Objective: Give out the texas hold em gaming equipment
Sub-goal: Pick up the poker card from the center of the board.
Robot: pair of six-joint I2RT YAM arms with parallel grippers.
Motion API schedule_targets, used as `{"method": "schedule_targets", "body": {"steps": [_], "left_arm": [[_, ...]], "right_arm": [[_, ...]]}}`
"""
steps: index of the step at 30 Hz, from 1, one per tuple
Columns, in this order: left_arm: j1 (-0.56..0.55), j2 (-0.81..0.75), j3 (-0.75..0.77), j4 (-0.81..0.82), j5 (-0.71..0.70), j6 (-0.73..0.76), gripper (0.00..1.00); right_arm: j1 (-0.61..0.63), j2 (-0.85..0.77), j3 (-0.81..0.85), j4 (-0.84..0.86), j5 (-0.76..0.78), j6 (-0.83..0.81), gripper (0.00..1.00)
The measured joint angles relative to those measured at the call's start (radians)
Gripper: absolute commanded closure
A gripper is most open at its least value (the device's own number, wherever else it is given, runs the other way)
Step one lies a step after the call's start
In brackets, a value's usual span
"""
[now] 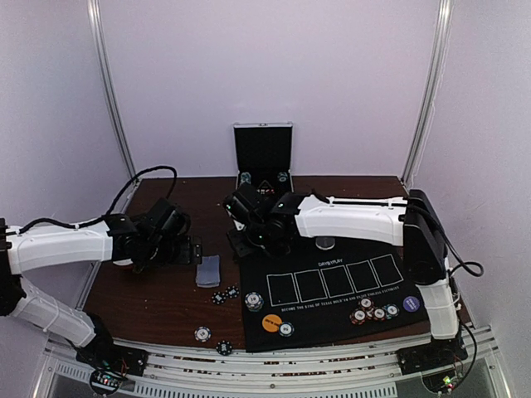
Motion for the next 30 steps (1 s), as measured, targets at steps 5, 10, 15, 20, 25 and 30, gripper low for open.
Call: {"method": "schedule_targets", "body": {"steps": [5,10,15,20,25,30], "left_arm": [[-0.037,0.121,0.050,0.003,-0.023,-0.058,0.02],[-0.074,0.220,0.055,0.024,-0.010,-0.076,0.02],[-0.075,0.222,0.055,0.073,-0.013,-0.079,0.02],[-0.075,0.256,0.056,0.114,-0.006,-0.063,0.02],[-0.075,0.314,0.058,0.126,0.014,-0.032,0.02],[-0.075,0.336,0.064,0.143,0.036,-0.021,0.02]], "right_arm": [[-0.009,-0.080,-0.118,0.027,0.005,0.008,0.52],[-0.040,-0.155,-0.237,0.072,0.003,0.034,0.52],[-0.064,-0.175,-0.280,0.094,0.000,0.039,0.51],[-0.066,-0.175,-0.289,0.100,-0.009,0.039,0.51],[-0.066,-0.175,-0.292,0.101,-0.010,0.039,0.51],[-0.066,-0.175,-0.293,0.101,-0.010,0.039,0.51]]}}
